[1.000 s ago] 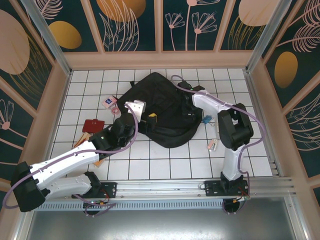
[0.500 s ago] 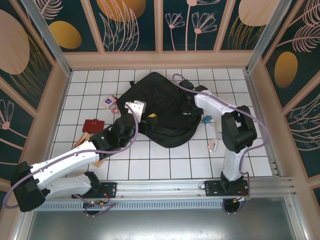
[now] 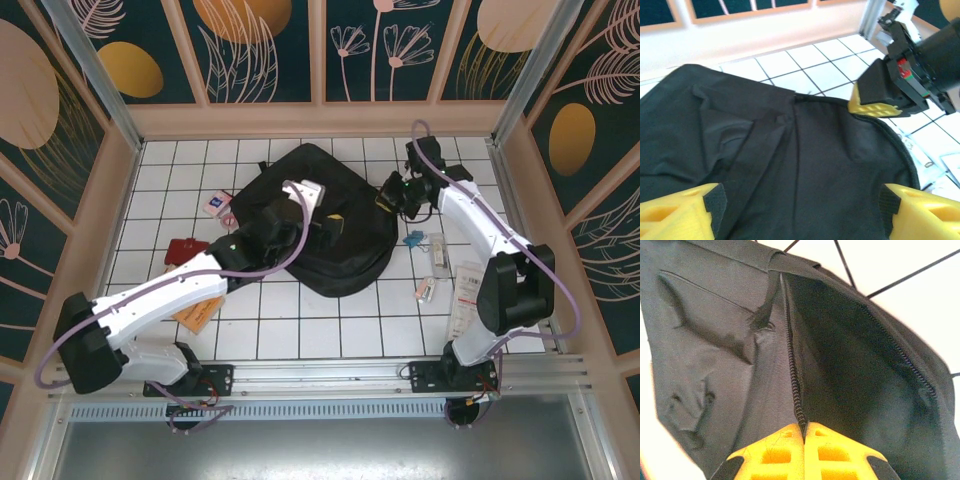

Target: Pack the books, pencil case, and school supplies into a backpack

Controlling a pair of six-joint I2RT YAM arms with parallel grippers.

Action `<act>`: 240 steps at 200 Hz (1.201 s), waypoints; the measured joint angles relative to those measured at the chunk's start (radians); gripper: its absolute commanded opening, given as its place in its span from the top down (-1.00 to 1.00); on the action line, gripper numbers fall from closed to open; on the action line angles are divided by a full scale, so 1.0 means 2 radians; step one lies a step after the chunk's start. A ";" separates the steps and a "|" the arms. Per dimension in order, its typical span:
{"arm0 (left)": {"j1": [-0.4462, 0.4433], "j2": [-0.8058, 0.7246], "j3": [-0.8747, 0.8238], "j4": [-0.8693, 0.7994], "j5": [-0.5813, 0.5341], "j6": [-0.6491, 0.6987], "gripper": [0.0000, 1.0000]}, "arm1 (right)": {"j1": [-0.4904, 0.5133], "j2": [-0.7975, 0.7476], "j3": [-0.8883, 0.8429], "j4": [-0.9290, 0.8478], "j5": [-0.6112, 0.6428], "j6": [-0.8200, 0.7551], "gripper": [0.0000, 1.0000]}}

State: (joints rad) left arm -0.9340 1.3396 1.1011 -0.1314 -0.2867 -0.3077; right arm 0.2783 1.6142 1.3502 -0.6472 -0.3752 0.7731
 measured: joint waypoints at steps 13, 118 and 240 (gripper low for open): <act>0.000 0.018 0.015 -0.005 0.020 0.000 -0.65 | -0.005 -0.002 -0.003 0.010 -0.023 0.034 1.00; -0.044 0.142 0.127 -0.048 0.093 0.013 -0.69 | -0.014 -0.054 -0.029 0.102 -0.076 0.251 1.00; -0.049 0.164 0.133 -0.066 0.012 0.034 0.82 | -0.014 -0.068 -0.051 0.120 -0.079 0.271 1.00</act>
State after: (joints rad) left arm -1.0325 1.6684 1.3674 -0.2642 -0.2626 -0.2405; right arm 0.2501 1.4776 1.2472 -0.4065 -0.5335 1.3155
